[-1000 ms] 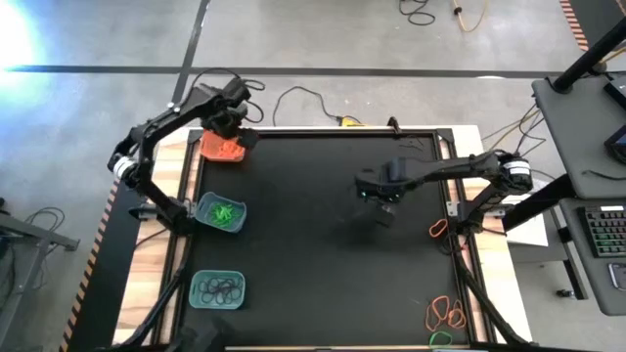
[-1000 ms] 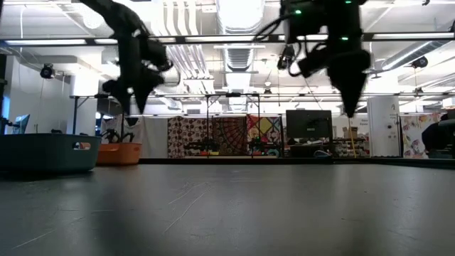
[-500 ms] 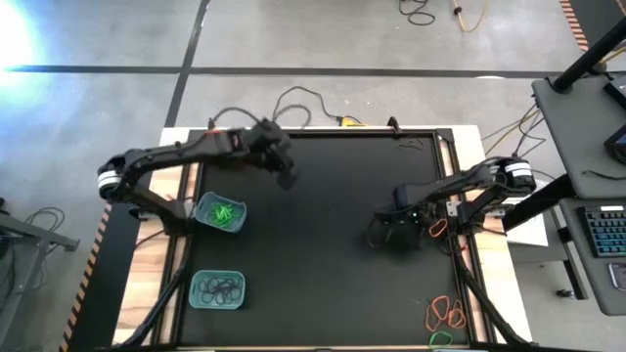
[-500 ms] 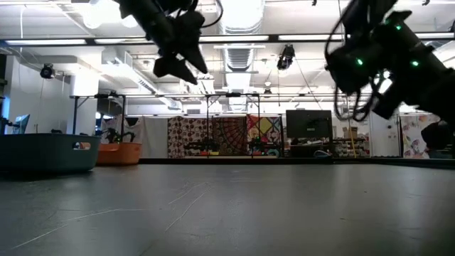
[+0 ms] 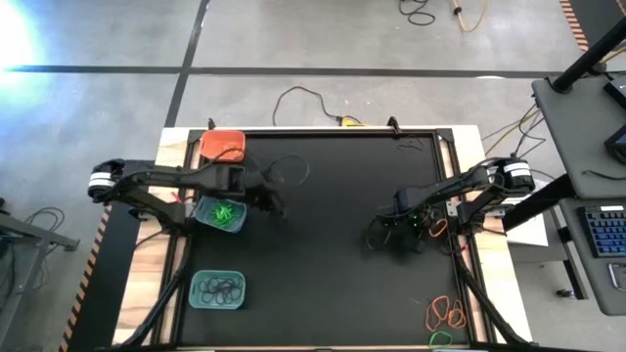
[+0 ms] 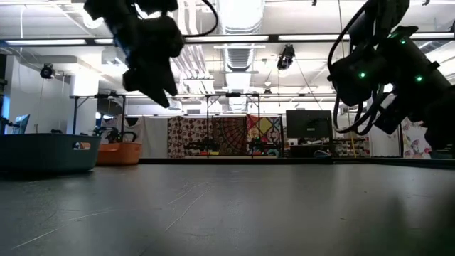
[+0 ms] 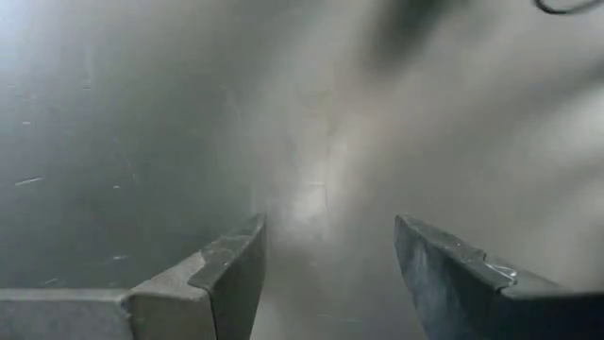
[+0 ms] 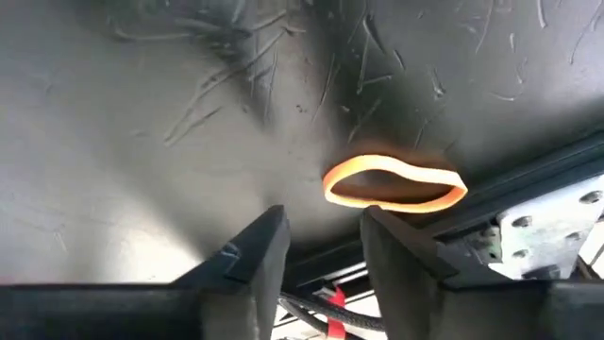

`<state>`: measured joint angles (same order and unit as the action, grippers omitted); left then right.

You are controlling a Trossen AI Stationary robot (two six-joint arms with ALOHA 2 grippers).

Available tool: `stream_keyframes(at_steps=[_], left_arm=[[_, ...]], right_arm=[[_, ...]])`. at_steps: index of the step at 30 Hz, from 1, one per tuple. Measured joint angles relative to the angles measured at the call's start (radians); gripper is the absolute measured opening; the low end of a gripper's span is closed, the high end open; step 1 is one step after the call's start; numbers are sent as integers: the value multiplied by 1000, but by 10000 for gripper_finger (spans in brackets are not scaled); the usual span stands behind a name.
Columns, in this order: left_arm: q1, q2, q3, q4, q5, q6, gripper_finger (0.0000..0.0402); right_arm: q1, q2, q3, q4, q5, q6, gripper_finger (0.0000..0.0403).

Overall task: Sort rubber bands into baskets
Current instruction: Put the orange rubber band into the orange bin

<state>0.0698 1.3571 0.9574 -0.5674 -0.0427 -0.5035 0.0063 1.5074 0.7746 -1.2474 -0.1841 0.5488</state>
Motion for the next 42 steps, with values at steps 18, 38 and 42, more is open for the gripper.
stream_keyframes(at_steps=[18,38,42], left_arm=[[-116,-77,-171,470,-2,-14,215],[-150,-69,-88,470,-25,22,215],[-191,-69,-88,470,-27,6,215]], right_arm=[[-45,-3,-191,174,-48,4,41],[-19,-1,79,221,87,-30,9],[-19,-1,123,356,94,-40,9]])
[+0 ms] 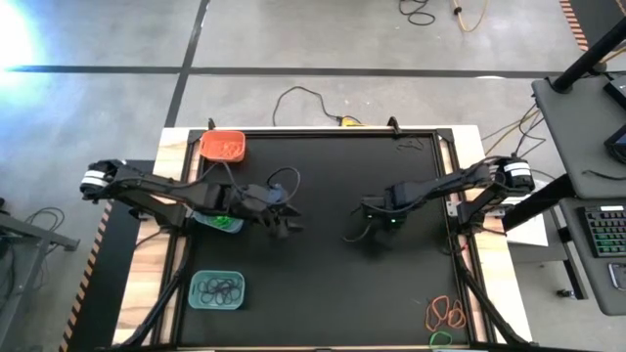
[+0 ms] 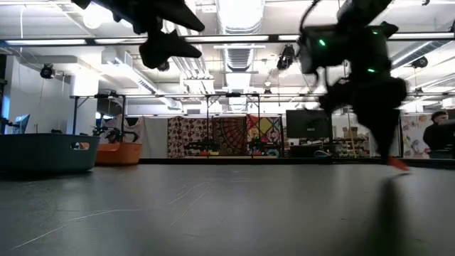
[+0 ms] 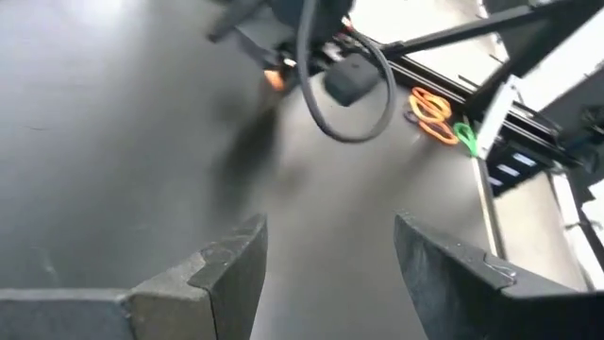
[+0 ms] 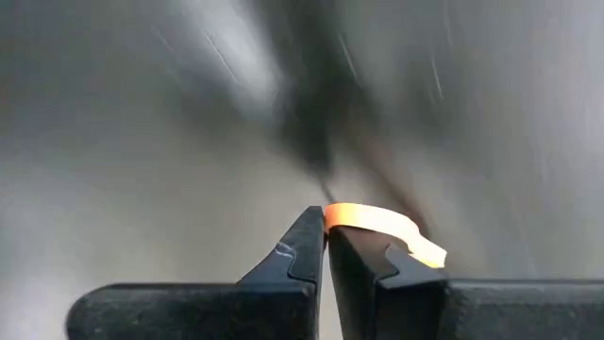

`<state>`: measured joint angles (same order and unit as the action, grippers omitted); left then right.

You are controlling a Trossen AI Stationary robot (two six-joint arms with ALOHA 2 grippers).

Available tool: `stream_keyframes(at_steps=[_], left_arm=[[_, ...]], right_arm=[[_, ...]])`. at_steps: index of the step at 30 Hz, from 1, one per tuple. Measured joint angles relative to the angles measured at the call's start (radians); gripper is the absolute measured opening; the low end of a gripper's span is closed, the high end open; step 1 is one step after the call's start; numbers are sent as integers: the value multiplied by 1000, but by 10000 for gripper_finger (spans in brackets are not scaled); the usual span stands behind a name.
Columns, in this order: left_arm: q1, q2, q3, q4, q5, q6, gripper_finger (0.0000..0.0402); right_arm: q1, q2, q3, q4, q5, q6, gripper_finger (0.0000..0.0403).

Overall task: Sort rubber bands into baskets
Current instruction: Put the orange rubber band into the orange bin

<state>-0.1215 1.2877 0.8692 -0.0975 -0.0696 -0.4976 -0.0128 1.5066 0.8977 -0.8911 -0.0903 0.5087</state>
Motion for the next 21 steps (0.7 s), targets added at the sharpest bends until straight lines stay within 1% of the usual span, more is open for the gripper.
stream_keyframes(at_steps=[3,7,9,11,14,18,21], left_arm=[[-31,0,0,-4,0,-12,215],[-72,-5,0,-75,-2,-33,215],[-93,-9,-1,-116,-25,-43,215],[-109,-9,-1,-145,-55,-44,215],[-114,-5,-2,-152,-85,-40,215],[-114,-3,-2,-154,-130,-37,215],[-116,-4,-2,-185,-149,-46,215]], right_arm=[[0,0,13,154,22,5,9],[0,0,-2,434,58,8,9],[0,0,-19,568,116,29,9],[0,11,-32,700,199,75,9],[-1,49,-34,835,272,126,9],[2,140,-8,954,266,160,9],[7,210,39,1000,213,171,9]])
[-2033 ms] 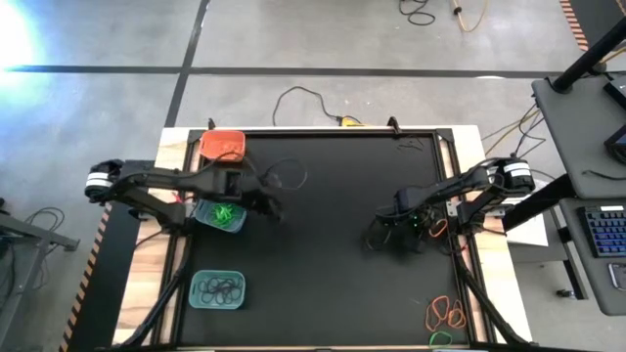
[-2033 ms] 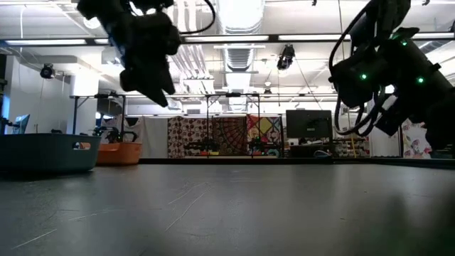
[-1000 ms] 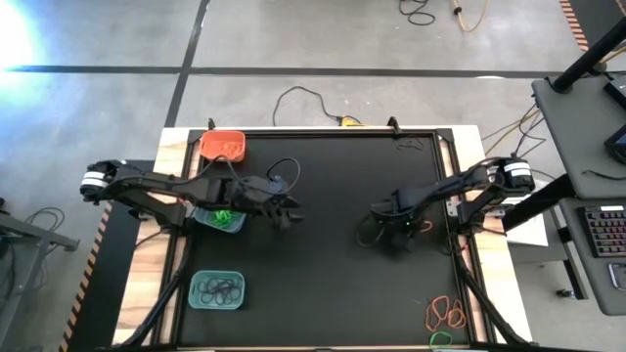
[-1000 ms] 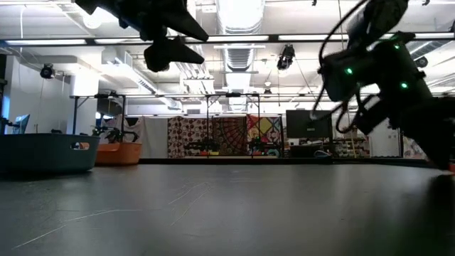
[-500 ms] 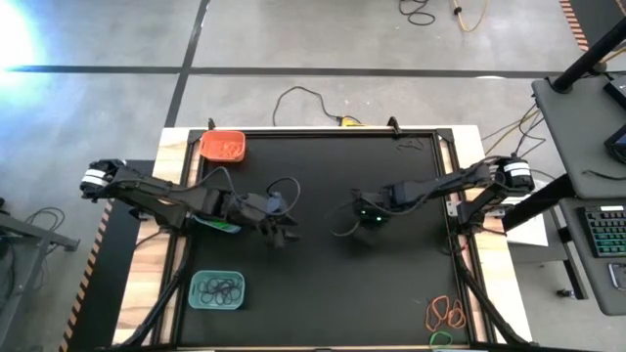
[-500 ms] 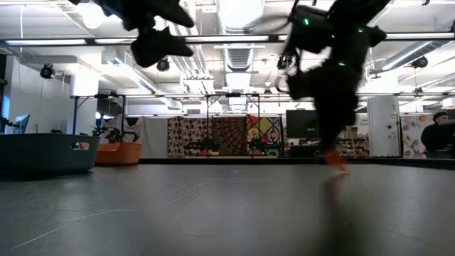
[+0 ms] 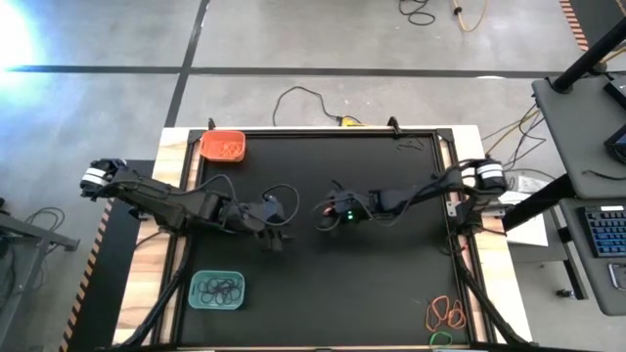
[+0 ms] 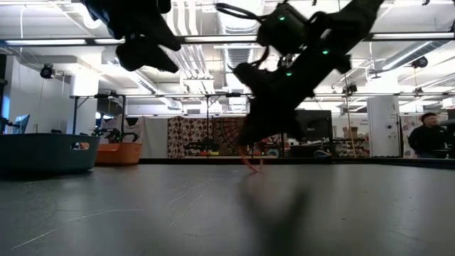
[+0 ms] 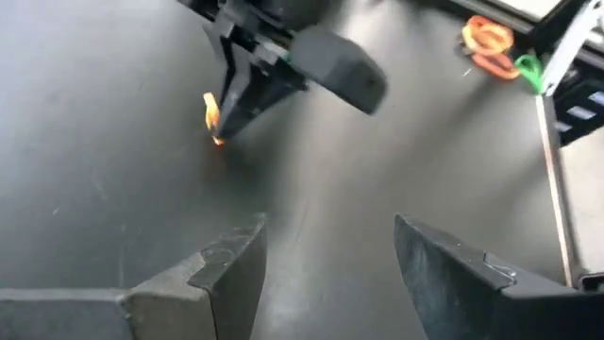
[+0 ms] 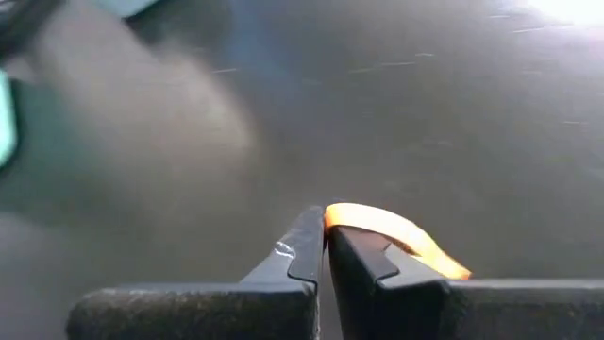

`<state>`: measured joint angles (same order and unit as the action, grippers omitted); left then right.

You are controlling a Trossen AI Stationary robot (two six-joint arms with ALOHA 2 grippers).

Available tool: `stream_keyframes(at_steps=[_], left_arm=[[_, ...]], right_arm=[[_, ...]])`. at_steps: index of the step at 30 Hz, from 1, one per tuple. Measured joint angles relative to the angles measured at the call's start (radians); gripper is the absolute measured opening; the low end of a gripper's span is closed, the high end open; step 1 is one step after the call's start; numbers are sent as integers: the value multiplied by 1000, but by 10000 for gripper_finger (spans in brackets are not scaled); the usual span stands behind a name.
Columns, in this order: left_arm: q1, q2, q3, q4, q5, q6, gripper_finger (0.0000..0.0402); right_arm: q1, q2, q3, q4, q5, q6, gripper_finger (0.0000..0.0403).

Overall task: Sort rubber bands into baskets
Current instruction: Put the orange rubber band into the orange bin

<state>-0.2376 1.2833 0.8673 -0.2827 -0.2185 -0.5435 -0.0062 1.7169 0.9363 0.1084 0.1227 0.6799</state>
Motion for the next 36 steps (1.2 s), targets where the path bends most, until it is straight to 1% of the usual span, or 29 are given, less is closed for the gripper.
stream_keyframes(at_steps=[2,6,8,10,14,16,20,23,27,32,36], left_arm=[[-5,-2,0,-44,-1,-17,215],[-25,-3,-2,-158,-5,-53,215],[-35,-3,-6,-188,-8,-67,215],[-44,-3,-12,-209,-13,-78,215],[-59,-3,-29,-207,-86,-103,215],[-65,-3,-39,-207,-94,-133,215],[-90,-4,-59,-205,-82,-197,215],[-105,-4,-83,-199,-83,-242,215],[-113,-4,-118,-150,-86,-279,215],[-115,-4,-160,-22,-95,-308,215],[-116,11,-198,111,-145,-308,215]], right_arm=[[4,38,46,14,-33,-2,9],[14,103,160,18,-104,-71,9],[16,140,223,12,-137,-100,9],[16,178,279,-28,-146,-114,9],[15,274,383,-135,-131,-105,10],[15,318,434,-190,-138,-105,16],[15,363,524,-279,-196,-105,49],[16,369,572,-337,-202,-116,84],[15,358,597,-430,-201,-152,132],[15,303,597,-563,-201,-180,183],[17,256,596,-614,-198,-224,211]])
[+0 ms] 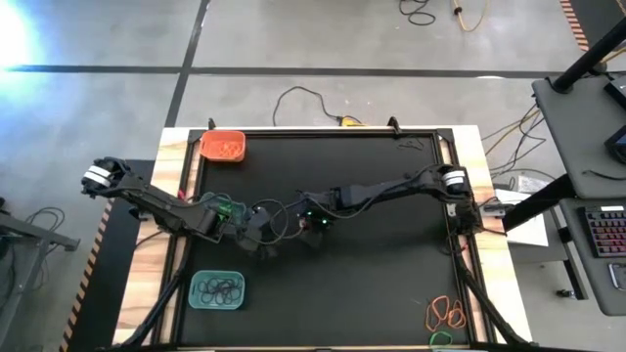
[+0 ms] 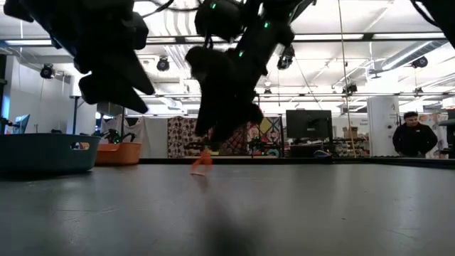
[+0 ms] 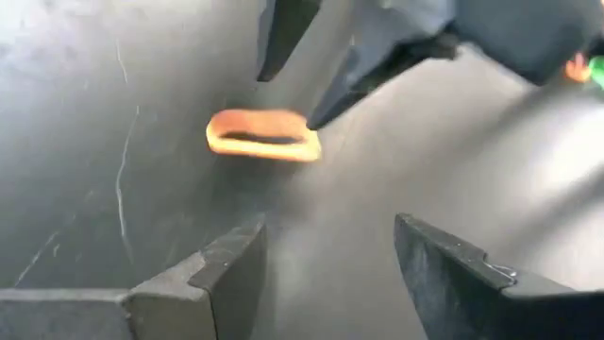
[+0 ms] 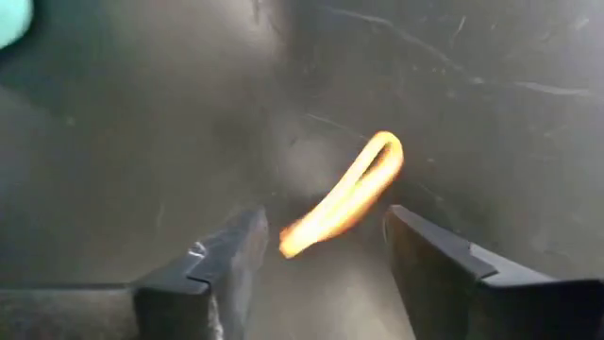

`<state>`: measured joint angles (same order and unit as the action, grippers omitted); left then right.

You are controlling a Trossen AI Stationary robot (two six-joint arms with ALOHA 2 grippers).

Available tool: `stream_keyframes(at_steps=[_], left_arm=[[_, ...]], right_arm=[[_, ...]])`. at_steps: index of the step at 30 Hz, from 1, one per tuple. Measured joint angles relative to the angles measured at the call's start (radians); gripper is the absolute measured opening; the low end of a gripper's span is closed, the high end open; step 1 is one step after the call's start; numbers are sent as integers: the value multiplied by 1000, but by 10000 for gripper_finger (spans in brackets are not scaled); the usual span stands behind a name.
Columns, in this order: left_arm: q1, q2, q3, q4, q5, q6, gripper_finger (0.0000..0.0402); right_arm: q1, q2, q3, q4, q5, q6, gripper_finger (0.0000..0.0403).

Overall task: Sort rubber bands into baskets
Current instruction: Put the orange rubber band into the orange bin

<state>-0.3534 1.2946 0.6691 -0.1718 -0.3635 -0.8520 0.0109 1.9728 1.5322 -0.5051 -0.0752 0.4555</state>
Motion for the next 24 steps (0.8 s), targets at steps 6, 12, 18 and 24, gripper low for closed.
stream_keyframes(at_steps=[6,12,18,24], left_arm=[[7,56,-49,176,-64,38,215],[22,179,-16,232,-79,172,216],[62,327,68,235,-18,217,236],[66,440,155,252,-18,371,270]], right_arm=[[2,-83,-1,-66,5,-21,233],[13,-164,-2,-185,69,-31,244],[44,-252,-3,-220,116,13,243],[77,-329,-3,-217,154,59,241]])
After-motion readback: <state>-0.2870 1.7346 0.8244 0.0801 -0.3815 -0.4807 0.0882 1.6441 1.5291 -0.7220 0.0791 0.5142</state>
